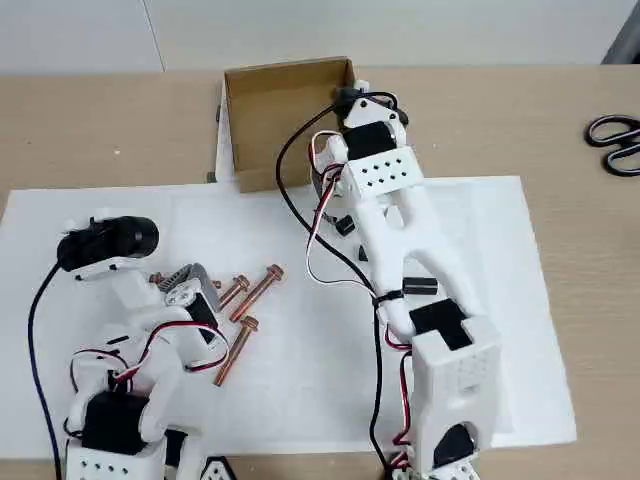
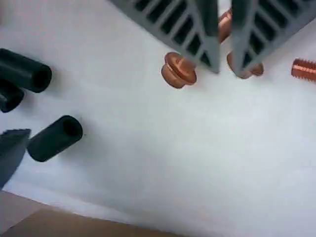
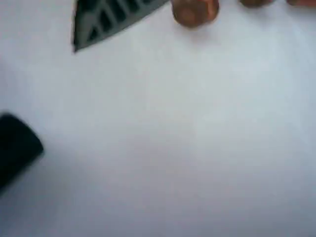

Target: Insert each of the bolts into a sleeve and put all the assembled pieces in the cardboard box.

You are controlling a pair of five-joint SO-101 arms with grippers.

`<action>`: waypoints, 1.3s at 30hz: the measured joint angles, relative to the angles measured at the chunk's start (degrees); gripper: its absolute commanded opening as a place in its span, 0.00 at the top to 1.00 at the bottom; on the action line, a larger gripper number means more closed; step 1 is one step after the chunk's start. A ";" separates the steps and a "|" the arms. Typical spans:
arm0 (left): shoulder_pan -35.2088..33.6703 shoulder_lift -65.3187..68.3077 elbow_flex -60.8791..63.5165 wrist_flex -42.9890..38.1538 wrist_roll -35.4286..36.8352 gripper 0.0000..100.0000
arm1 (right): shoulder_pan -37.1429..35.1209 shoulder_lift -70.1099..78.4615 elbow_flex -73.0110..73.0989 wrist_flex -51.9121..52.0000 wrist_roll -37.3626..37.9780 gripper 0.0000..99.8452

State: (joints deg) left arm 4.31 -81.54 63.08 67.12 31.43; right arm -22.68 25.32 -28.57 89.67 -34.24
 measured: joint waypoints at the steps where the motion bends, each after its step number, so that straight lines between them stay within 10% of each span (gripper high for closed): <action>1: 0.00 0.00 0.00 0.00 0.00 0.99 | 0.00 0.09 0.00 -1.05 0.00 0.84; 39: 0.00 0.00 0.00 0.00 0.00 0.99 | 4.48 5.36 0.18 -6.59 -3.96 0.85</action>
State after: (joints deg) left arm 4.31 -81.54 63.08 67.12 31.43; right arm -18.20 30.68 -28.40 83.08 -38.20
